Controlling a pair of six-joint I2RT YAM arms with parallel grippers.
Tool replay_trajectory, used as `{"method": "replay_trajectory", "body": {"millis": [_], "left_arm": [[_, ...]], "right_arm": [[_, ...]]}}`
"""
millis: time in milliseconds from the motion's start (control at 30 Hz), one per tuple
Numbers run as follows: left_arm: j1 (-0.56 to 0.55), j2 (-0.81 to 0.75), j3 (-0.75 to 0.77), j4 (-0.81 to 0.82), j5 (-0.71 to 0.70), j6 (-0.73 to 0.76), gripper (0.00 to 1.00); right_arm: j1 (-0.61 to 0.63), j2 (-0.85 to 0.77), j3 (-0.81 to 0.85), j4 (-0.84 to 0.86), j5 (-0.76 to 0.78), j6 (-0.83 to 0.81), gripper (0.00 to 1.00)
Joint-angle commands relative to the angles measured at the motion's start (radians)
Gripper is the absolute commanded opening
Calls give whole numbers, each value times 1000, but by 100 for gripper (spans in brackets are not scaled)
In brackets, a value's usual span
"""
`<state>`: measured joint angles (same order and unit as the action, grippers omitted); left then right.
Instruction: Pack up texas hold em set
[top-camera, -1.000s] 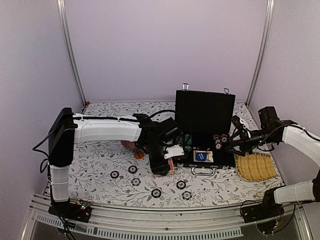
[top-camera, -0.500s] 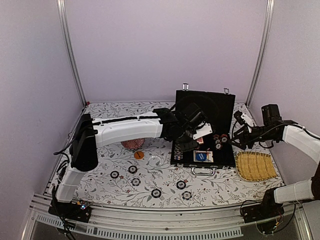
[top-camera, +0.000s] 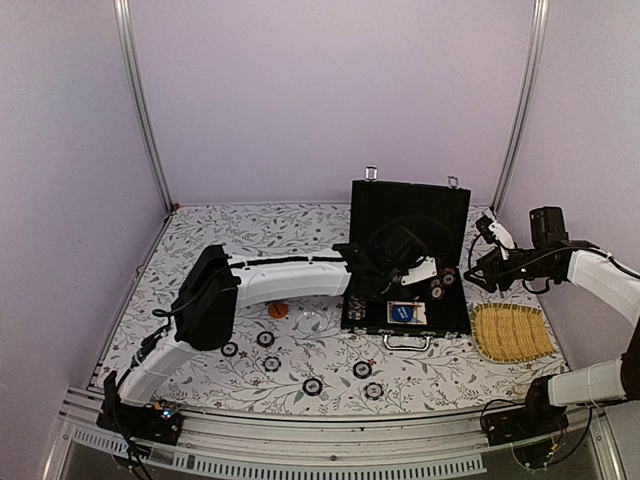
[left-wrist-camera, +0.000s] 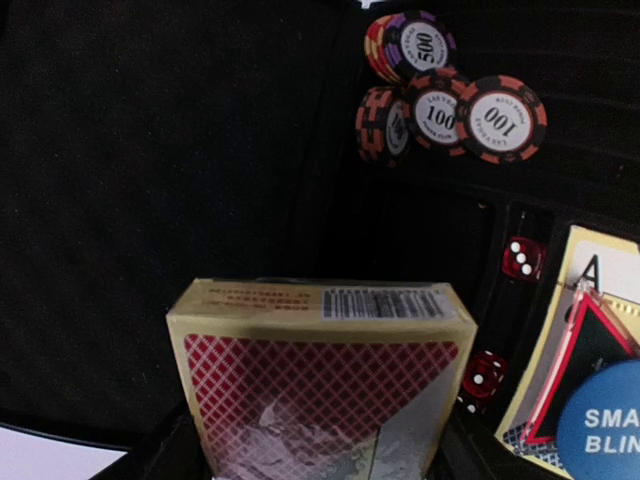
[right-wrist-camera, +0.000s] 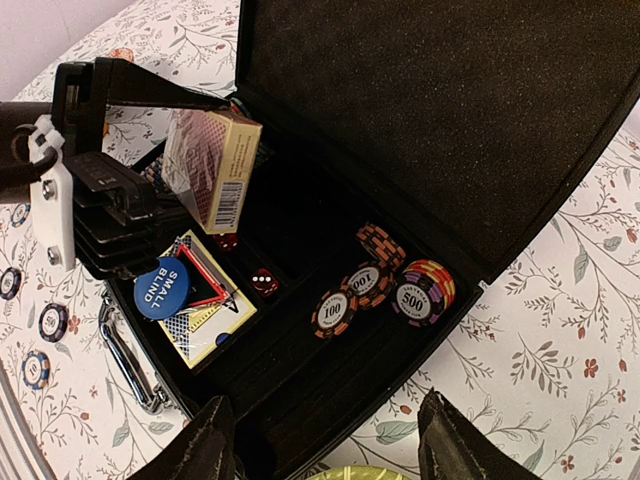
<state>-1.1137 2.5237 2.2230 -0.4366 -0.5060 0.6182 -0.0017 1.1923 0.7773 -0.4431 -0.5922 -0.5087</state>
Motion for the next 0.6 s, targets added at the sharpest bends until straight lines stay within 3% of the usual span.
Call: {"method": "replay_trajectory", "body": {"millis": [0,567], "left_arm": [[-2,34,54,108,-25,64,63],[27,97,66,190,55,95,69]], "right_arm": [[-7,-16,-13,17,11,13,63],[-8,-7,-20,15,10,7,63]]}}
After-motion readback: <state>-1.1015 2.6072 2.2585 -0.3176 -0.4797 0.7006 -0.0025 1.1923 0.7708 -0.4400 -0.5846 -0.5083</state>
